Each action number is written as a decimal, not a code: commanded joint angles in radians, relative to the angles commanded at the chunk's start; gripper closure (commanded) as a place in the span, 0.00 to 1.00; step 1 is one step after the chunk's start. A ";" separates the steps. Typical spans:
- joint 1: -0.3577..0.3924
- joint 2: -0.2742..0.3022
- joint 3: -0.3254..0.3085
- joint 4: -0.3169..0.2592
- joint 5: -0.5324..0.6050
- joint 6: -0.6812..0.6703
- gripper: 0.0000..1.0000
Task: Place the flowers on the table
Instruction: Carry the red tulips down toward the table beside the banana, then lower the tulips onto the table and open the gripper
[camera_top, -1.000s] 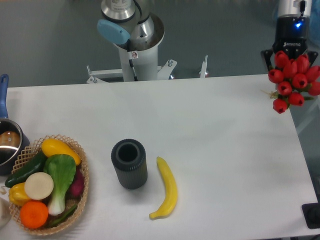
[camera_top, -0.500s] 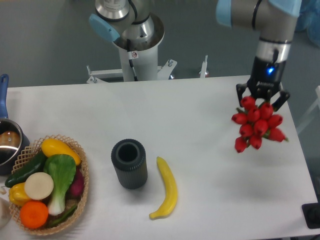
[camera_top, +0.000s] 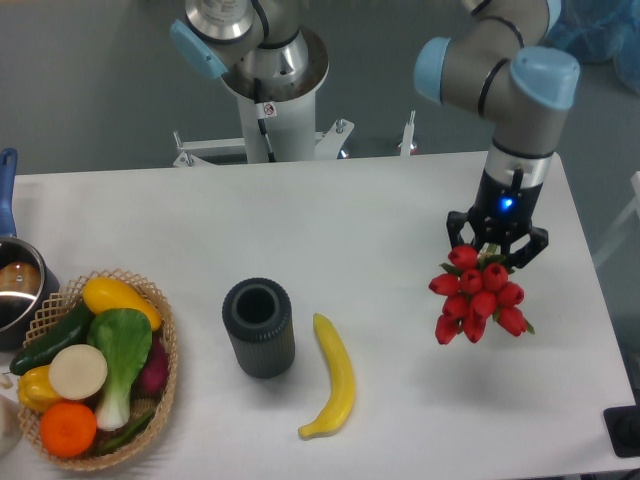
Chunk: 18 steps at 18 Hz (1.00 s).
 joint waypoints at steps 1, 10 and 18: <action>-0.009 -0.011 0.003 0.002 0.025 -0.005 0.60; -0.060 -0.135 0.084 0.014 0.039 -0.091 0.59; -0.066 -0.175 0.097 0.021 0.035 -0.091 0.49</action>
